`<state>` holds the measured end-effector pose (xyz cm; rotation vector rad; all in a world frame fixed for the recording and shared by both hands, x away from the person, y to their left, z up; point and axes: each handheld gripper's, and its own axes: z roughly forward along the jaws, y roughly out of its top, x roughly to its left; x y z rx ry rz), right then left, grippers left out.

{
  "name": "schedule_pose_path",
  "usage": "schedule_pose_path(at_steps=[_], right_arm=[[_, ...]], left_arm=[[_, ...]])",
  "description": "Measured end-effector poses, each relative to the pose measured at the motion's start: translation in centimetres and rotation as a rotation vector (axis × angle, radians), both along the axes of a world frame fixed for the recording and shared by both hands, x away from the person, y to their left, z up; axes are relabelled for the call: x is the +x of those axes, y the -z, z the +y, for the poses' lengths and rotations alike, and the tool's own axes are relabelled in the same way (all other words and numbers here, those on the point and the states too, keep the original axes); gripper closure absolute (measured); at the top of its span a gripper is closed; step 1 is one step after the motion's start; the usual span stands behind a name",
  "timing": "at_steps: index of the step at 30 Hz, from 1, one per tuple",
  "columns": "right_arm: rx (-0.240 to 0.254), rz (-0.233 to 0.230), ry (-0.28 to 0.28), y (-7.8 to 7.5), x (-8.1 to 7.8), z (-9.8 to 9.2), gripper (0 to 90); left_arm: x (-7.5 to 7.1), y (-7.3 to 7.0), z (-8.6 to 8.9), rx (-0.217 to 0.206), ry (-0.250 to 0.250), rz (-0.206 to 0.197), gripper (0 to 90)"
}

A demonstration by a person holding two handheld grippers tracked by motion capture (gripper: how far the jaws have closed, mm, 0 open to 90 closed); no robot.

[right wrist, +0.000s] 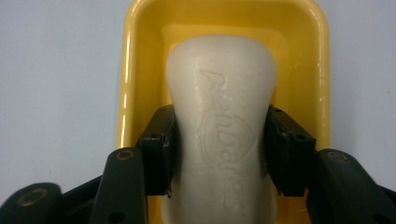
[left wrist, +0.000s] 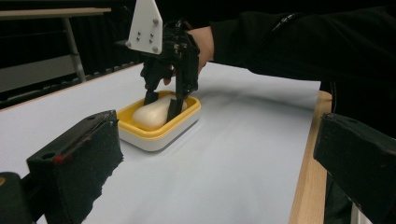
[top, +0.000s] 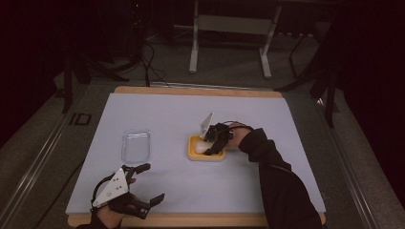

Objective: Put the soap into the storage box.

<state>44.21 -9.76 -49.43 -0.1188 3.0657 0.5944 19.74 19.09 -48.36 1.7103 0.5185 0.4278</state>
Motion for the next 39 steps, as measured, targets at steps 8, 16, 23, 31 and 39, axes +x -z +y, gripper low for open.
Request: schedule_pose_path(at_steps=[8, 16, 23, 31, 39], right_arm=[[-0.020, -0.013, -0.010, -0.2, -0.3, 0.3, 47.1], [-0.008, 0.007, 0.019, -0.8, -0.3, 0.3, 39.5], [0.026, 0.001, 0.024, -2.4, -0.5, -0.2, 35.9], [0.045, -0.024, 0.092, -3.8, -1.2, -0.9, 19.6], [0.077, -0.022, 0.122, -4.4, -2.6, -2.5, 13.1]], left_arm=[[0.0, 0.0, 0.0, 0.006, 0.004, 0.002, 1.1], [0.0, 0.0, -0.1, 0.010, 0.007, 0.002, 1.1], [0.1, 0.1, -0.1, 0.011, 0.009, 0.003, 1.2], [0.1, 0.1, -0.1, 0.010, 0.007, 0.004, 1.1], [0.1, 0.0, -0.1, 0.010, 0.005, 0.002, 1.1]])
